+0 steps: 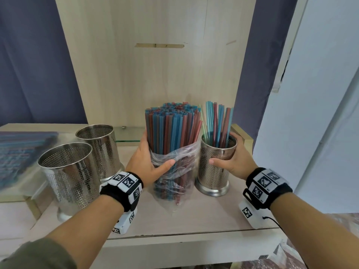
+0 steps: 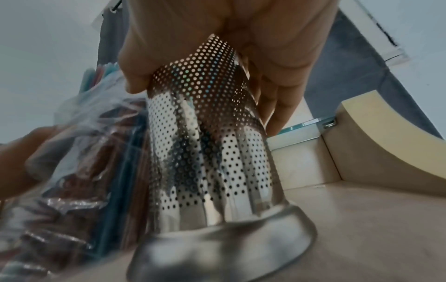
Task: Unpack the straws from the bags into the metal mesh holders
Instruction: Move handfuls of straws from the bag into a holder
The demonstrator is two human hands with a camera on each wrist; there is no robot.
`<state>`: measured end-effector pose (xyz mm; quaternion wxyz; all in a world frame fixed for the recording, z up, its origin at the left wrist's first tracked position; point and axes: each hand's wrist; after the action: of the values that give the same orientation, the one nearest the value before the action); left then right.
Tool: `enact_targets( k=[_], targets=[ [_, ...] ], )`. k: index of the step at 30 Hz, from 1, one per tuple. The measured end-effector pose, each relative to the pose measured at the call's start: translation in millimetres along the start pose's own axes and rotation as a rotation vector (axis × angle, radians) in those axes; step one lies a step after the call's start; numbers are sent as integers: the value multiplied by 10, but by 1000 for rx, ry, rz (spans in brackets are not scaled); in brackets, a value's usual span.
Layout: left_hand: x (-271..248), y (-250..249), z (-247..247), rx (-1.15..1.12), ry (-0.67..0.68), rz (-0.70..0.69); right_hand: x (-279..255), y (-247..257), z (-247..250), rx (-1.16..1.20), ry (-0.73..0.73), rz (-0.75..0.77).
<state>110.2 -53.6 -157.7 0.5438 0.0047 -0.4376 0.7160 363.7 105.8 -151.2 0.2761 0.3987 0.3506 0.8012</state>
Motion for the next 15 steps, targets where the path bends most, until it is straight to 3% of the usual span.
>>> enact_targets(
  k=[9, 15],
  targets=[
    [129, -38, -50, -77, 20, 30, 167, -77, -203, -61, -44, 30],
    [282, -27, -173, -270, -77, 158, 239, -112, -278, -59, -87, 4]
  ],
)
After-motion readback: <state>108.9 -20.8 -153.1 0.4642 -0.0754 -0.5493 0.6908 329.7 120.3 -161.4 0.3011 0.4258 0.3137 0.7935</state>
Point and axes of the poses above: each hand's wrist, its own x-axis towards the middle knuckle, its own z-axis out of the back of the hand, y = z × x, and after that the axes turned 5 degrees about z, right-handed
